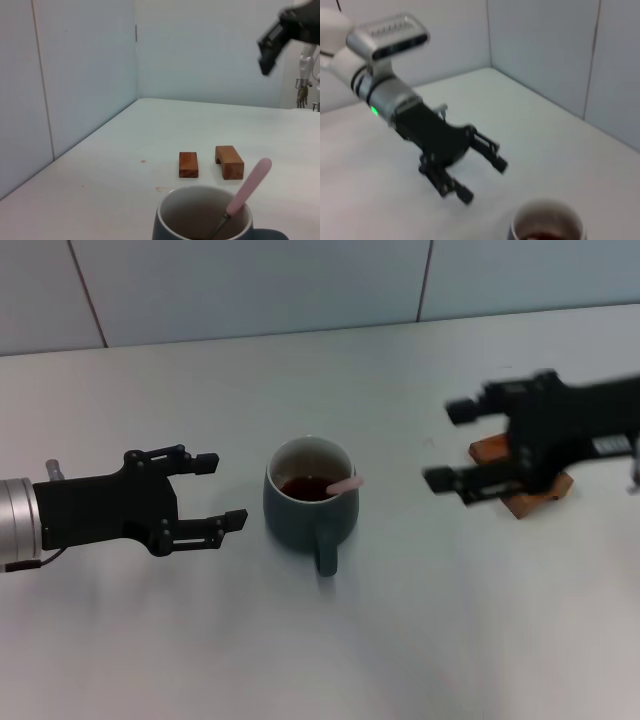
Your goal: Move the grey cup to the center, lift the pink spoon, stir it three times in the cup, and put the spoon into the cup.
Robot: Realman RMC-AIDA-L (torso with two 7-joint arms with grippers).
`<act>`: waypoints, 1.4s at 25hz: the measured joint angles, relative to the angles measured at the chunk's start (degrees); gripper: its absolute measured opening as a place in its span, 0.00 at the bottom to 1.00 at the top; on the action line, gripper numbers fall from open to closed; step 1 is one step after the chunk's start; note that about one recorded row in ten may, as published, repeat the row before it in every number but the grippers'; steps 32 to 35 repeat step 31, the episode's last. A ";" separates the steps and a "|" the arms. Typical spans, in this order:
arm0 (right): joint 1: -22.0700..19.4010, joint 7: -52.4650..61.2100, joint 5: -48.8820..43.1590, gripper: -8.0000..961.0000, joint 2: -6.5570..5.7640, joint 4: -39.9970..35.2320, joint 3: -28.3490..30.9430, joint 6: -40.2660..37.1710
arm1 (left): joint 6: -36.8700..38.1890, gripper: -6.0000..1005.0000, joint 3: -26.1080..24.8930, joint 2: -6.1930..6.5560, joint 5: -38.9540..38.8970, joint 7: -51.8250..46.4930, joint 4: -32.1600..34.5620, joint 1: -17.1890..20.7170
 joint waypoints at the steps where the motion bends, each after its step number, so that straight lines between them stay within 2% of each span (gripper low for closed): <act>1: -2.51 -2.78 0.34 0.72 0.15 1.28 0.87 -0.08 | -0.09 0.80 0.04 0.01 -0.01 -0.17 -0.08 0.01; 2: -3.27 -3.93 0.50 0.78 0.20 2.21 1.20 -0.08 | -0.13 0.80 0.04 0.00 -0.02 -0.20 -0.13 0.03; 5: -4.67 -6.43 1.60 0.84 0.22 5.36 1.93 0.28 | -0.19 0.80 0.03 -0.10 -0.07 -0.16 -0.28 0.09; 6: -5.12 -9.47 3.83 0.87 0.15 9.50 3.05 0.68 | -0.21 0.80 0.01 -0.17 -0.16 -0.08 -0.39 0.13; 16: -2.81 -21.07 9.96 0.87 0.00 24.04 9.30 0.79 | -0.54 0.80 0.38 -0.20 -2.02 -0.01 -0.93 0.27; 35: -1.21 -21.03 6.75 0.87 -0.16 26.60 9.92 2.37 | -0.54 0.80 0.42 -0.23 -2.39 -0.31 -1.13 0.10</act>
